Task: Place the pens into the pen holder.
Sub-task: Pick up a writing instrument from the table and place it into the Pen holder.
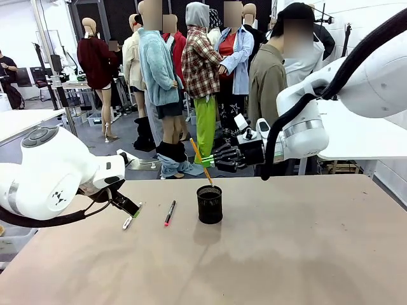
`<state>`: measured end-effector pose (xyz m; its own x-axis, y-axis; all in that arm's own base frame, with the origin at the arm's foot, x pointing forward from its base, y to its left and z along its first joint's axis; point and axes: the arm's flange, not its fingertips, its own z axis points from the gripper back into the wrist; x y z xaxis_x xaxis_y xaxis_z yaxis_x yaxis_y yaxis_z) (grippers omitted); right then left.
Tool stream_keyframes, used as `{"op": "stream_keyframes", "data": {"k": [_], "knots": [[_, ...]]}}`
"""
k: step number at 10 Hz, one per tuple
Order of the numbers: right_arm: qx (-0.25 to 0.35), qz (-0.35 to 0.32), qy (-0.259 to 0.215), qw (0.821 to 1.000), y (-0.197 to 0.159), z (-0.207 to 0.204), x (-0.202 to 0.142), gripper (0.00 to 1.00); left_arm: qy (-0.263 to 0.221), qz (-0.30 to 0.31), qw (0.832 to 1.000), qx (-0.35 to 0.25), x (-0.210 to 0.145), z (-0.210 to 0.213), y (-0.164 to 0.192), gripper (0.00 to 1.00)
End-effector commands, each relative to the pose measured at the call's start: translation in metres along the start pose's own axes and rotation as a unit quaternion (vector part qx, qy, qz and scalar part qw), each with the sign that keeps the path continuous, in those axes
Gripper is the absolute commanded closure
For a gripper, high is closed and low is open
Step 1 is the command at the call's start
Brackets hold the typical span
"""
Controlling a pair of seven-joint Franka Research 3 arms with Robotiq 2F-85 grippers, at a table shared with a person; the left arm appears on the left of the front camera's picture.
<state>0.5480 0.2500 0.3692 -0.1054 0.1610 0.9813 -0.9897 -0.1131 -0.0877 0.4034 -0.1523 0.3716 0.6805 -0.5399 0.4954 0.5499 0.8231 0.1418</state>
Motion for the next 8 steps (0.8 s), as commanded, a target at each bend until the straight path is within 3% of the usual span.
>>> {"op": "stream_keyframes", "data": {"k": [1, 7, 8], "knots": [[0.034, -0.019, 0.0, 0.999, -0.02, -0.008, -0.015, 1.0, 0.0, 0.002, 1.0, 0.0, -0.001, 0.0, 0.001, 0.0], [0.048, -0.052, 0.001, 0.998, -0.03, -0.009, -0.039, 1.0, 0.0, 0.002, 1.0, 0.0, -0.001, 0.0, 0.001, 0.0], [0.054, -0.062, 0.009, 0.997, -0.033, -0.011, -0.044, 0.92, 0.0, 0.002, 1.0, 0.0, -0.001, 0.0, 0.001, 0.0]]}}
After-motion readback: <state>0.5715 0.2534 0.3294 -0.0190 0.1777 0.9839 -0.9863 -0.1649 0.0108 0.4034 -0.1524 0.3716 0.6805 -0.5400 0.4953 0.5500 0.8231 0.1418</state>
